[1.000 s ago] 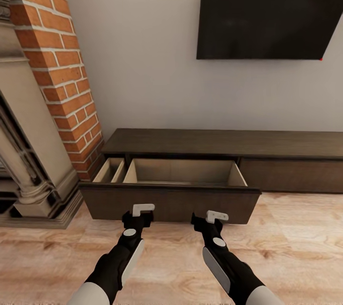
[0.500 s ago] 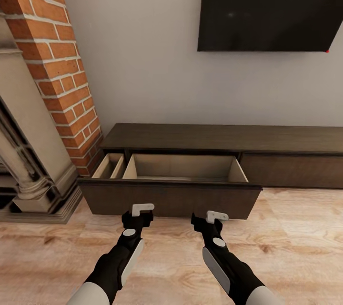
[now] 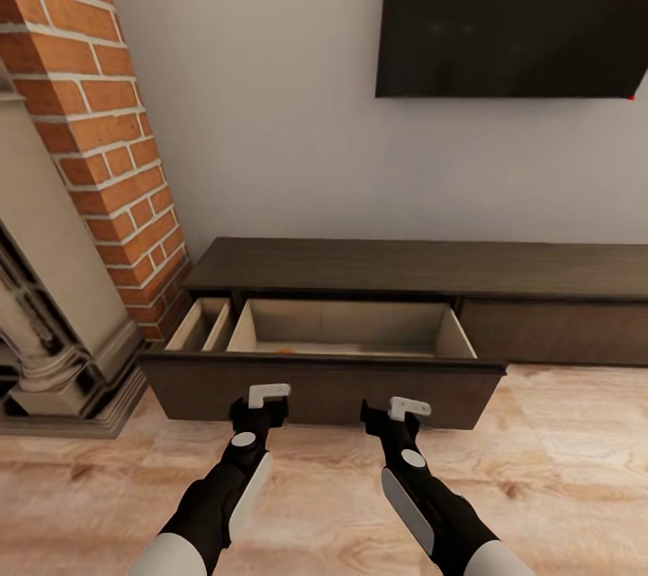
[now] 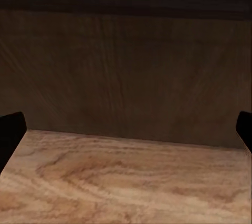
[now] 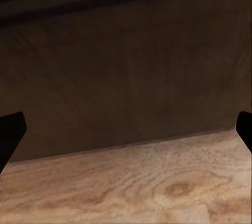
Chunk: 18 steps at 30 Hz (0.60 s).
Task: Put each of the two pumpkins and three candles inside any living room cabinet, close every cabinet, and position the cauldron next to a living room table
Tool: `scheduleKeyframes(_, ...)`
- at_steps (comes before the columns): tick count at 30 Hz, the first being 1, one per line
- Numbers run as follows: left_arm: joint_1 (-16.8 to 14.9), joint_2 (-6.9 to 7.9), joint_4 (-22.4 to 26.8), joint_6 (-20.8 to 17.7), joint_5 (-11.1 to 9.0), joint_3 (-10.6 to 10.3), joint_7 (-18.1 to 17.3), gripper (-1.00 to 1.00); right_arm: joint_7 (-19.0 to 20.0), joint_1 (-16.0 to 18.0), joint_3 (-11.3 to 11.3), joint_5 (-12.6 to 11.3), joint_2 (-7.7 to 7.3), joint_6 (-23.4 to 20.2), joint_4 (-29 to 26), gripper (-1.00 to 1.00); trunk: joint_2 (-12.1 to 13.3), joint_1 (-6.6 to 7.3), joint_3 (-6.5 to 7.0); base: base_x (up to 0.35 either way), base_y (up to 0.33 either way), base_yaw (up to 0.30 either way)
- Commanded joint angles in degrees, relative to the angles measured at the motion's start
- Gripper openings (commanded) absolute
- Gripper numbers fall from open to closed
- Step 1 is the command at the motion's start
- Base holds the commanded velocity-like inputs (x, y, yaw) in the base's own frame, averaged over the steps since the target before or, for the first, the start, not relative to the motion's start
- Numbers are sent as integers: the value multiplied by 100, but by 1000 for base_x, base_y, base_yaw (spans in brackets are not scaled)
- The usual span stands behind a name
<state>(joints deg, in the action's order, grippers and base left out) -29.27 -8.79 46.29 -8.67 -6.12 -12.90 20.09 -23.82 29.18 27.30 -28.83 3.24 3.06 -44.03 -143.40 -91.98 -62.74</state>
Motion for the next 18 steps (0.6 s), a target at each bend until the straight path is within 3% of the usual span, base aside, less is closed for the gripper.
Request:
scheduleKeyframes(1, 0, 0, 1, 9, -1, 2, 1, 100, 0, 0, 0, 0, -3, 1, 0, 100, 0, 0, 0, 258, 0, 0)
scheduleKeyframes(9, 0, 0, -1, 29, -4, -1, 12, 100, 0, 0, 3, 0, 0, 2, 0, 100, 0, 0, 0, 295, 0, 0)
scheduleKeyframes(18, 0, 0, -4, 41, 5, -11, 12, 100, 0, 0, 2, 0, 1, -7, 0, 100, 0, 0, 0, 45, 0, 0)
